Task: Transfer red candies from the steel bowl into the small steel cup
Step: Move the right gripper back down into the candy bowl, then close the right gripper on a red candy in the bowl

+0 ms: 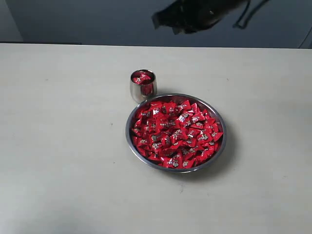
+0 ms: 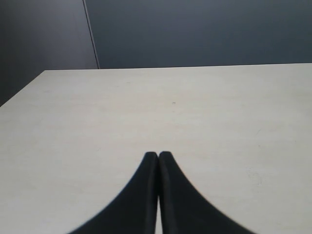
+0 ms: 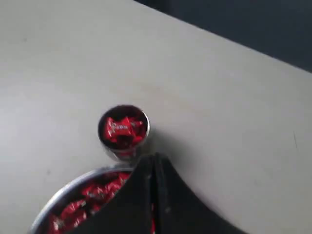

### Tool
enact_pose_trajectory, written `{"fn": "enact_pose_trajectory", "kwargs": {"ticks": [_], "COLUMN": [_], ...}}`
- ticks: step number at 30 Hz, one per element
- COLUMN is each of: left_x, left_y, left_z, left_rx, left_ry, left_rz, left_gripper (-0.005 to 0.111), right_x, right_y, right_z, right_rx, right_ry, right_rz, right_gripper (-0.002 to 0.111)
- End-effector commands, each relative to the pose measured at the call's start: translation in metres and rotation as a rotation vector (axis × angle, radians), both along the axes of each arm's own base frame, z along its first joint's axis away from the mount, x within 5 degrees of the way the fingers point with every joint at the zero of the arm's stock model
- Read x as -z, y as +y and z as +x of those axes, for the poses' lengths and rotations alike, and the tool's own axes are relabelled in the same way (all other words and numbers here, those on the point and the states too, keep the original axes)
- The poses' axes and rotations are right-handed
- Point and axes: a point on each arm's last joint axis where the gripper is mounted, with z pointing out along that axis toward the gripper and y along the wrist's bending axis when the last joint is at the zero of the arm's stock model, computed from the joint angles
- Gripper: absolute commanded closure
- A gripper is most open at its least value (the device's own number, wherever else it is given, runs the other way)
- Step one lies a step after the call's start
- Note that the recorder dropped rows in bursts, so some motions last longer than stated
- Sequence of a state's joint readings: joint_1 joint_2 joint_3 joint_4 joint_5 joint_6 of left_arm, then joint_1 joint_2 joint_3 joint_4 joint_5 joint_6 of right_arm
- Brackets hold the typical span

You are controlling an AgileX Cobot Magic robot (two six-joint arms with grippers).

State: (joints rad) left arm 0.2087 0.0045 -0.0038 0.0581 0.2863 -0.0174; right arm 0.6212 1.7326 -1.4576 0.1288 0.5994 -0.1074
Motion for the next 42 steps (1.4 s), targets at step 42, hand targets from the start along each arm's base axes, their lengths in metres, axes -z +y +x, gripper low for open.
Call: {"fn": "enact_pose_trajectory", "kwargs": {"ticks": [42], "left_x": [0.001], "left_y": [0.0], "left_z": [0.0], "left_rx": [0.004], "left_ry": [-0.002], "left_rz": [0.004], "left_gripper": [0.106], "right_x": [0.15], "right_y": [-0.046], "right_z": [-0.035], "right_rx": [0.022], "right_ry": [0.467], "right_rz": [-0.279], "right_gripper": [0.083]}}
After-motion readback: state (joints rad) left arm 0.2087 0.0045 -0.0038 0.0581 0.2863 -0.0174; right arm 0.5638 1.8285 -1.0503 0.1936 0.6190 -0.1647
